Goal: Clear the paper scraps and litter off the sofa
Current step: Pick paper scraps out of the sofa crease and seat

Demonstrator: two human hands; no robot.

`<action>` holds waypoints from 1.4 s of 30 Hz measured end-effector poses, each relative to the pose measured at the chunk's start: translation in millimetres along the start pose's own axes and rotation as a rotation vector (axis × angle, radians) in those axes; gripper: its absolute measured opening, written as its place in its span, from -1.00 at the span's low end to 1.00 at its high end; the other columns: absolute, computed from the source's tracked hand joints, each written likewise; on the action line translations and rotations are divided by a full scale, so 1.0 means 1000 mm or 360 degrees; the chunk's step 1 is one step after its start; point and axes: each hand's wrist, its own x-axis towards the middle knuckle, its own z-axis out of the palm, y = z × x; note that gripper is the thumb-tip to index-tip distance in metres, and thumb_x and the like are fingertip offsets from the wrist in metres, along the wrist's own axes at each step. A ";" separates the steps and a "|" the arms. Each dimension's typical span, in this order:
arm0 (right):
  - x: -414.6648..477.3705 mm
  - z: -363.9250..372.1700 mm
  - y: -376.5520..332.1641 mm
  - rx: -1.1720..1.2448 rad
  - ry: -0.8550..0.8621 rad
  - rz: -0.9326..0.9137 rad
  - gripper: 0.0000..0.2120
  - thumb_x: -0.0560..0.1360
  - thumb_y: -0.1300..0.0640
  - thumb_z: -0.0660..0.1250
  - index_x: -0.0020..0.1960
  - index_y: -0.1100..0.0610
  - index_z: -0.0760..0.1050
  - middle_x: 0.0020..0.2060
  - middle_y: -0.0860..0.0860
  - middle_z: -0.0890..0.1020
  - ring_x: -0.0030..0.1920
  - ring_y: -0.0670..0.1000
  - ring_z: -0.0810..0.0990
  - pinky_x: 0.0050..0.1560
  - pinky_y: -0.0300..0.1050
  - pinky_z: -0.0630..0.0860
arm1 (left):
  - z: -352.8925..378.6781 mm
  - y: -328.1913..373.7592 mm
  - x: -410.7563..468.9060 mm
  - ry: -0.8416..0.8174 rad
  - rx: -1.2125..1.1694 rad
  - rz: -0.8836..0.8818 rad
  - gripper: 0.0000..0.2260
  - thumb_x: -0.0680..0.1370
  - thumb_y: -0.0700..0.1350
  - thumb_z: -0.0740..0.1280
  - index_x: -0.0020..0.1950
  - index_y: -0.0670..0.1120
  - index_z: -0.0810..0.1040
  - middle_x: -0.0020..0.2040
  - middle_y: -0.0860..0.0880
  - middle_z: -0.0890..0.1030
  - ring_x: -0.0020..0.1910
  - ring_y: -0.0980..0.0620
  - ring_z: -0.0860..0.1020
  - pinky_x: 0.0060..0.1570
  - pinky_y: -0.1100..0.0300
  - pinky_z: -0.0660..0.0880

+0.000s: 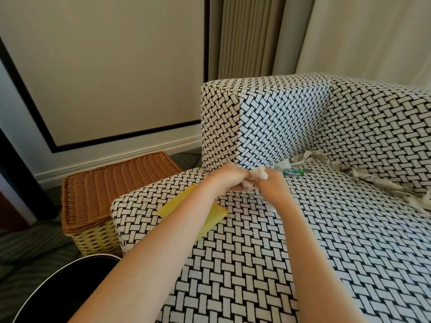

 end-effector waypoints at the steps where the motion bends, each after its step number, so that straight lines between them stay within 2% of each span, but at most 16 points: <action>1: 0.000 -0.003 0.001 0.0044 0.0039 0.0040 -0.92 0.55 0.32 0.13 -0.05 0.17 0.35 -0.28 -0.02 0.43 -0.11 0.05 0.45 -0.01 0.02 0.46 | 0.000 -0.001 0.003 0.0014 -0.0024 -0.0001 -0.90 0.55 -0.22 0.26 -0.01 -0.24 0.52 -0.21 -0.07 0.54 -0.28 0.08 0.53 -0.02 0.22 0.54; 4: 0.007 -0.010 0.014 0.0116 0.0085 0.0247 -0.65 0.57 0.23 0.11 0.35 0.21 0.30 -0.02 0.06 0.50 0.05 0.08 0.46 0.16 0.04 0.41 | -0.005 -0.007 0.009 0.0115 0.0045 -0.0027 -0.90 0.55 -0.21 0.28 -0.03 -0.22 0.54 -0.15 -0.08 0.55 -0.21 0.07 0.53 0.03 0.18 0.56; 6: 0.013 -0.010 0.023 0.0099 0.0023 0.0326 -0.56 0.56 0.22 0.12 0.42 0.21 0.21 0.19 0.09 0.47 0.19 0.09 0.43 0.25 0.04 0.38 | -0.008 -0.011 0.011 0.0158 0.0220 0.0008 -0.83 0.53 -0.19 0.31 0.07 -0.22 0.57 -0.04 -0.08 0.57 -0.08 0.02 0.55 0.14 0.10 0.54; 8: 0.016 -0.006 0.028 -0.0060 -0.0097 0.0267 -0.55 0.55 0.20 0.16 0.42 0.22 0.21 0.29 0.13 0.42 0.22 0.07 0.41 0.21 -0.02 0.39 | -0.009 -0.012 0.008 0.0154 0.0415 0.0077 -0.77 0.51 -0.14 0.35 0.14 -0.15 0.59 0.03 -0.05 0.58 0.02 0.01 0.55 0.21 0.06 0.49; 12: 0.022 0.000 0.028 -0.0734 -0.0260 0.0075 -0.73 0.51 0.02 0.28 0.10 0.19 0.43 0.00 0.10 0.56 -0.11 0.01 0.45 -0.23 -0.23 0.37 | -0.005 -0.011 0.000 -0.0170 0.1052 0.0015 -0.57 0.40 0.09 0.43 0.23 -0.01 0.54 0.23 -0.01 0.52 0.20 0.00 0.47 0.28 0.07 0.38; 15: 0.029 0.010 0.035 -0.1033 -0.0218 0.0023 -0.76 0.50 -0.03 0.24 -0.04 0.16 0.45 -0.30 -0.01 0.50 -0.18 0.05 0.53 -0.45 -0.23 0.26 | 0.007 -0.017 0.003 -0.0030 0.1372 0.0067 -0.50 0.34 0.10 0.49 0.23 -0.01 0.52 0.22 -0.01 0.49 0.21 -0.01 0.44 0.07 0.20 0.37; 17: 0.027 0.015 0.035 -0.1010 -0.0120 0.0044 -0.88 0.52 0.08 0.19 -0.10 0.13 0.42 -0.35 -0.03 0.45 -0.17 0.06 0.56 -0.42 -0.22 0.31 | 0.013 -0.021 0.006 0.0089 0.1383 0.0094 -0.53 0.34 0.06 0.51 0.19 -0.04 0.53 0.09 -0.01 0.53 0.09 0.00 0.48 -0.04 0.23 0.37; 19: 0.022 0.017 0.033 -0.1002 -0.0055 0.0060 -0.89 0.52 0.20 0.15 -0.07 0.16 0.45 -0.27 0.02 0.48 -0.20 0.05 0.51 -0.33 -0.18 0.37 | 0.016 -0.021 0.006 0.0105 0.1346 0.0089 -0.64 0.38 0.02 0.48 0.10 -0.10 0.57 -0.11 0.00 0.54 -0.07 0.01 0.48 -0.12 0.23 0.38; 22: 0.019 0.015 0.033 -0.0957 -0.0068 0.0032 -0.90 0.51 0.23 0.14 -0.09 0.20 0.43 -0.23 0.07 0.50 -0.21 0.05 0.46 -0.32 -0.15 0.34 | 0.012 -0.018 0.000 0.0086 0.1388 0.0154 -0.73 0.44 -0.03 0.43 0.07 -0.14 0.59 -0.16 -0.01 0.50 -0.14 0.03 0.46 -0.17 0.23 0.36; 25: 0.019 0.006 0.029 -0.0415 -0.0015 0.0152 -0.80 0.55 0.16 0.20 0.05 0.29 0.44 -0.27 0.03 0.46 -0.27 -0.02 0.41 -0.31 -0.21 0.36 | 0.000 -0.017 -0.005 0.0064 0.1080 0.0080 -0.84 0.52 -0.14 0.32 0.09 -0.10 0.56 -0.18 0.03 0.52 -0.22 0.10 0.49 -0.17 0.25 0.40; 27: 0.016 0.001 0.020 0.0175 0.0012 0.0316 -0.65 0.56 0.16 0.20 0.27 0.33 0.33 -0.17 0.03 0.48 -0.29 -0.07 0.37 -0.28 -0.22 0.38 | -0.010 -0.016 -0.007 0.0068 0.0607 -0.0086 -0.82 0.55 -0.30 0.20 0.08 -0.16 0.54 -0.18 0.00 0.49 -0.26 0.09 0.48 -0.22 0.24 0.49; 29: 0.012 0.001 0.012 0.0548 -0.0066 0.0470 -0.61 0.57 0.19 0.19 0.34 0.31 0.25 -0.12 0.06 0.45 -0.30 -0.06 0.37 -0.31 -0.23 0.41 | -0.017 -0.015 -0.012 0.0060 0.0070 -0.0235 -0.79 0.55 -0.39 0.09 -0.06 -0.23 0.50 -0.24 -0.06 0.44 -0.35 0.10 0.41 -0.38 0.30 0.48; 32: 0.007 0.009 -0.004 0.0747 -0.0185 0.0545 -0.79 0.55 0.24 0.21 0.15 0.28 0.32 -0.20 0.08 0.41 -0.32 -0.04 0.38 -0.46 -0.28 0.44 | -0.027 -0.013 -0.023 0.0111 -0.0231 -0.0260 -0.72 0.53 -0.43 0.02 -0.18 -0.21 0.46 -0.24 -0.09 0.43 -0.38 0.10 0.38 -0.45 0.32 0.44; 35: 0.002 0.024 -0.029 0.0877 -0.0325 0.0500 -0.95 0.54 0.26 0.20 -0.09 0.22 0.35 -0.22 0.09 0.44 -0.34 -0.04 0.39 -0.46 -0.30 0.41 | -0.040 -0.008 -0.036 0.0153 -0.0364 -0.0209 -0.72 0.53 -0.42 -0.01 -0.11 -0.25 0.48 -0.20 -0.12 0.47 -0.36 0.09 0.39 -0.49 0.35 0.43; 38: -0.005 0.055 -0.059 0.0867 -0.0451 0.0418 -0.85 0.55 0.24 0.21 0.08 0.28 0.42 -0.17 0.13 0.50 -0.39 -0.04 0.40 -0.46 -0.27 0.36 | -0.061 -0.007 -0.052 0.0286 -0.0606 -0.0173 -0.76 0.53 -0.42 -0.01 -0.02 -0.28 0.44 -0.21 -0.13 0.48 -0.34 0.07 0.40 -0.45 0.32 0.43; 42: -0.016 0.107 -0.095 0.1003 -0.0471 0.0372 -0.80 0.53 0.28 0.26 0.13 0.30 0.41 -0.19 0.14 0.49 -0.38 -0.03 0.44 -0.61 -0.31 0.34 | -0.102 -0.019 -0.078 0.0575 -0.0761 -0.0169 -0.79 0.56 -0.37 0.06 -0.22 -0.24 0.40 -0.31 -0.13 0.42 -0.38 0.03 0.39 -0.34 0.25 0.43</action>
